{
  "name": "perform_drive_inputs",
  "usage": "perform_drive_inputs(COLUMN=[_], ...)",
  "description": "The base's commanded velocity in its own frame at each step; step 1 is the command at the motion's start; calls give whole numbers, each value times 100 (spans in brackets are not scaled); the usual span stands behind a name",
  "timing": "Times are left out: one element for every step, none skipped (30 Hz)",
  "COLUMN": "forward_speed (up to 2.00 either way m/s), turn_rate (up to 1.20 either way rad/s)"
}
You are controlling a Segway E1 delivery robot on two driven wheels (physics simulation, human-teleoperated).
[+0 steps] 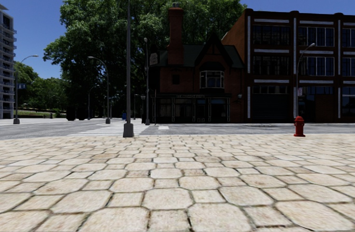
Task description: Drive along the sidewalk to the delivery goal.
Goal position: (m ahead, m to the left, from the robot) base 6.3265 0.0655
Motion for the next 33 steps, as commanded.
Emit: perform_drive_inputs(forward_speed=[200, 200, 200, 200, 200, 200, 200, 200, 200, 200, 199, 199, 199, 197, 193, 189, 184, 184, 169, 150, 142, 135, 133, 133, 132, 132, 132, 132, 132, 132, 132, 132, 132], turn_rate=[0, 6, 6, 20, 25, 26, 14, 14, 0, 0, 0, 0, 0, 0, 0, 0, 0, 0, 0, 0, 0, 0, 0, 0, 0, 0, 0, 0, 4, 21, 24, 25, 25])
